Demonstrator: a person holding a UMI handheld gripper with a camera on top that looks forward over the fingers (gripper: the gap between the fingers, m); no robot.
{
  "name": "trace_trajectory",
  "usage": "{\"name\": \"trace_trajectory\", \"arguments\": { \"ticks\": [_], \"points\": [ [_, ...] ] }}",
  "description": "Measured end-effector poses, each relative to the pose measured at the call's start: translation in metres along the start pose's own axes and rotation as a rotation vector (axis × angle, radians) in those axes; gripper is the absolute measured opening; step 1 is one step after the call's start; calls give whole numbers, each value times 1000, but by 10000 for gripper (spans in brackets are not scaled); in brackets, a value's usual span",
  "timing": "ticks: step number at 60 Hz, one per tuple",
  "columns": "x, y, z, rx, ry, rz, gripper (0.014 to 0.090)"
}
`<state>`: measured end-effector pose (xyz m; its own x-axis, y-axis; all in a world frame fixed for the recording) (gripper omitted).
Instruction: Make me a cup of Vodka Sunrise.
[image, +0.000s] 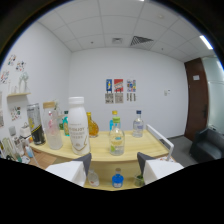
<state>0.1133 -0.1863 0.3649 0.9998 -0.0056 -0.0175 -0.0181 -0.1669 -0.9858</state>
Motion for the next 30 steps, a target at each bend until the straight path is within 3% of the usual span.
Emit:
{"name": "trace_trajectory", "arguments": {
  "ticks": [9,13,14,15,21,27,30],
  "points": [
    [7,-22,43,20,7,-23,847],
    [9,-25,59,13,6,-19,807],
    [9,-25,62,11,6,-18,743],
    [9,-26,65,8,4,-18,777],
    [9,-20,84,-24,-5,-16,645],
    [6,-16,87,-42,-17,-3,389],
    [9,-18,88,-34,-2,-2,371]
  ]
}}
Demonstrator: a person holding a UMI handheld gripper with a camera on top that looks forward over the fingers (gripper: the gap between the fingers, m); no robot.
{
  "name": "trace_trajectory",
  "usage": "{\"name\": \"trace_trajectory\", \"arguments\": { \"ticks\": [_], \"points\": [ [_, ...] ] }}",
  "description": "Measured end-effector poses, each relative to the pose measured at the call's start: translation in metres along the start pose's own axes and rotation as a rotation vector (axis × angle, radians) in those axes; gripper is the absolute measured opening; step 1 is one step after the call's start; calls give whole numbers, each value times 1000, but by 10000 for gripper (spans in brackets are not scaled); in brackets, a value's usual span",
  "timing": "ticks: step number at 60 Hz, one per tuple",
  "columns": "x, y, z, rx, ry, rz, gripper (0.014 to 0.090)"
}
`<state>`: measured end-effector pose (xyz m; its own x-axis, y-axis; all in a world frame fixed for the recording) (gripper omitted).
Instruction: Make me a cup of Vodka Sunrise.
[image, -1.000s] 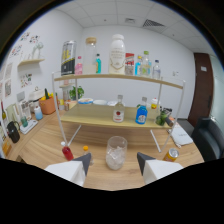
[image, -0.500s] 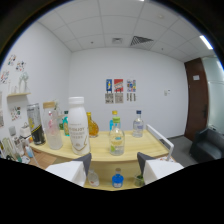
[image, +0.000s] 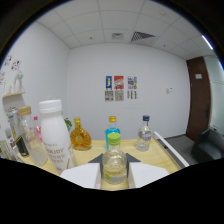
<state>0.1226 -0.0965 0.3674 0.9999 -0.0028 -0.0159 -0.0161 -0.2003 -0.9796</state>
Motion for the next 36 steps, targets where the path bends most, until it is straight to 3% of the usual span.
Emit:
{"name": "trace_trajectory", "arguments": {
  "ticks": [15,28,36],
  "points": [
    [-1,-3,-8,7,-15,-9,357],
    [5,-22,-58,68,-19,18,357],
    [7,-6,-94,84,-23,25,357]
  ]
}}
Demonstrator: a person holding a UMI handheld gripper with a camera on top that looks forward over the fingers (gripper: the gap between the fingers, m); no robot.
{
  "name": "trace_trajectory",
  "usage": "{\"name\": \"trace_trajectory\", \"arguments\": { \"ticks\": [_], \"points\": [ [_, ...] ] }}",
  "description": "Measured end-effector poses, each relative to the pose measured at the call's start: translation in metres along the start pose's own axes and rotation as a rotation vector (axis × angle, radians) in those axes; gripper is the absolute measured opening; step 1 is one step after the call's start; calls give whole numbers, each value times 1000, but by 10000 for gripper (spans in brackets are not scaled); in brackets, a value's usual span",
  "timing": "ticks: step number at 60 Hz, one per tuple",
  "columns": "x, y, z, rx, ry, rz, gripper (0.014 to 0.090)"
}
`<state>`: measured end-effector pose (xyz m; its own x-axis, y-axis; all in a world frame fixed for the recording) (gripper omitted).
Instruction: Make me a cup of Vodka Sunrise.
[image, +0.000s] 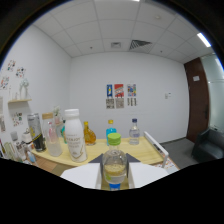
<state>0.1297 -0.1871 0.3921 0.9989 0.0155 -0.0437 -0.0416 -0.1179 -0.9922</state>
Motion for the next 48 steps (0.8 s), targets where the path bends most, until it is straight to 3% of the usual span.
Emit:
{"name": "trace_trajectory", "arguments": {
  "ticks": [22,33,48],
  "points": [
    [-3,179,-13,-243,19,-27,355],
    [-1,222,0,-311,31,-183,353],
    [13,231,7,-342,62,-733,354]
  ]
}}
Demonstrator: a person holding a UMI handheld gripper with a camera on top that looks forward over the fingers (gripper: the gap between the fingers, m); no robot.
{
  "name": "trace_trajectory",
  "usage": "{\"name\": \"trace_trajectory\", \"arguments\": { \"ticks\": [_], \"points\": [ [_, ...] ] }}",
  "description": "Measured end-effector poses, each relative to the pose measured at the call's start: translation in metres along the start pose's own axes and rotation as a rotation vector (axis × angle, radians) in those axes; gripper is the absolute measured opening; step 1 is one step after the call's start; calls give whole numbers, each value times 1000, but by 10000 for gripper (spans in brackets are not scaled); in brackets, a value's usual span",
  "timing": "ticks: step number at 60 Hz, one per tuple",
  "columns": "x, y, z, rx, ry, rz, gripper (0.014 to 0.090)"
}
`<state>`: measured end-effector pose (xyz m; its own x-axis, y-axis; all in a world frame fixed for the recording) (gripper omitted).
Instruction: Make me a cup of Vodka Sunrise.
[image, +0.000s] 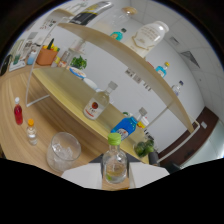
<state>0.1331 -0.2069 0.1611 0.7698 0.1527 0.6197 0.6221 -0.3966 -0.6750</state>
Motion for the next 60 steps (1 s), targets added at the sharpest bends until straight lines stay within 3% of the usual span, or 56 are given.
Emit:
{"name": "trace_trajectory", "arguments": {
  "ticks": [16,38,49,60],
  "points": [
    [6,-20,-1,44,115,-655,354],
    [1,-42,-3,12,211,-1297,356],
    [-6,-42,-3,-10,198,-1422,353],
    [-3,-45,-9,-1,184,-1254,354]
  ]
}}
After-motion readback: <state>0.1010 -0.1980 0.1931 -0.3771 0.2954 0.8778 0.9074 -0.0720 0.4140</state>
